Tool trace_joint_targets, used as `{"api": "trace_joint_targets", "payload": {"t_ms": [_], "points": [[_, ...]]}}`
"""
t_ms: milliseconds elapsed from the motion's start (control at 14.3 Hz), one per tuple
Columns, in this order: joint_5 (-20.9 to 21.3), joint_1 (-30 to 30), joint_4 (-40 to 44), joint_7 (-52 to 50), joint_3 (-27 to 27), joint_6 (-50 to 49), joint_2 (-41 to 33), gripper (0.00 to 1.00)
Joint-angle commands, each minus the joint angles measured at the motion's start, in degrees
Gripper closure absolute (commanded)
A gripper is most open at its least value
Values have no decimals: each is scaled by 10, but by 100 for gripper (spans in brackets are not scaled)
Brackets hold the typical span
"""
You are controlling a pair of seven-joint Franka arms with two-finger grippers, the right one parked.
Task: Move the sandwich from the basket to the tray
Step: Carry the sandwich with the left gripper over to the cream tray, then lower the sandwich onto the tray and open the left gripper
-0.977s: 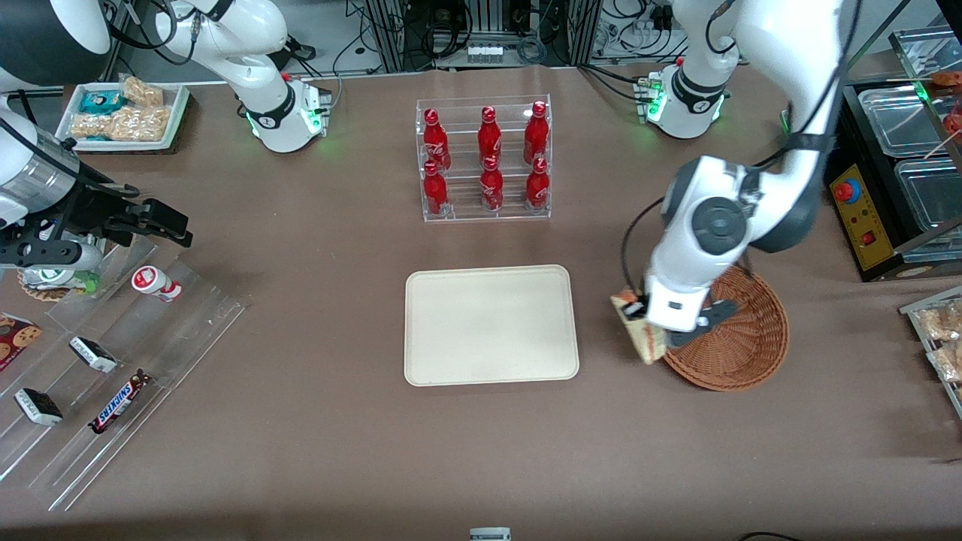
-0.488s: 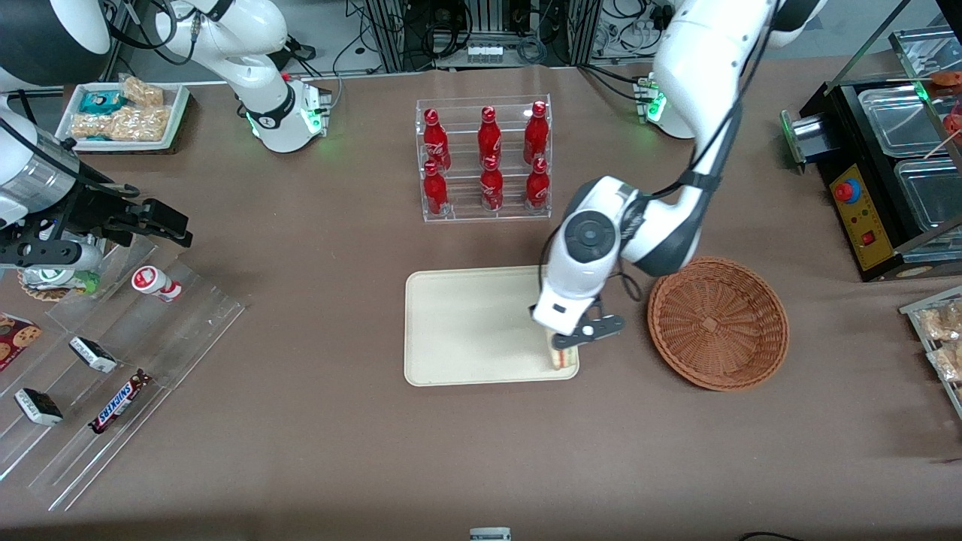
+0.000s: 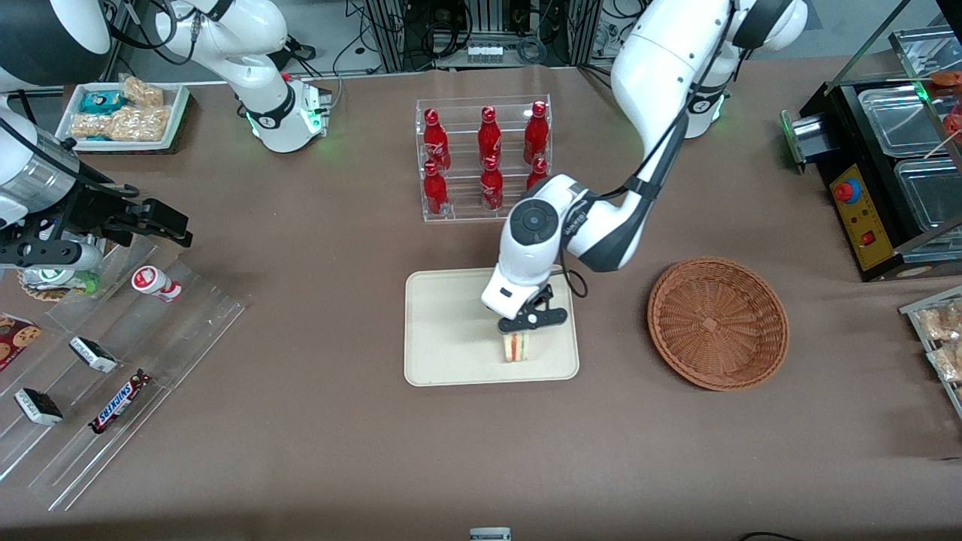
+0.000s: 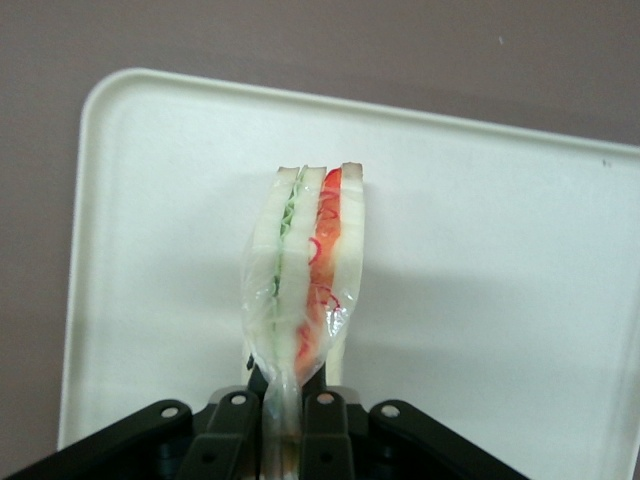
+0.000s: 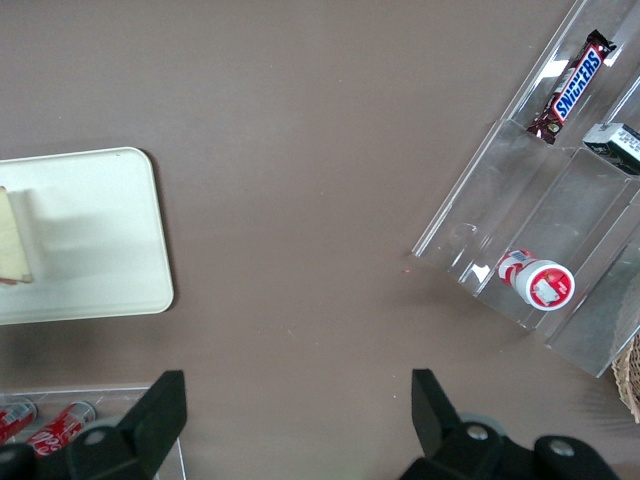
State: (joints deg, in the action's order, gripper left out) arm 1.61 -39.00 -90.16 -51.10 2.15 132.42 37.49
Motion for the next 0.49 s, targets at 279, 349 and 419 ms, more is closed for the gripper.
{"api": "trace_joint_targets", "payload": {"t_ms": [279,349,419], "points": [[-2,-21,16,-4,-7,51,30,94],[-4,-21,17,-5,-7,55,36,93],[-5,-22,17,-4,-7,68,36,93]]}}
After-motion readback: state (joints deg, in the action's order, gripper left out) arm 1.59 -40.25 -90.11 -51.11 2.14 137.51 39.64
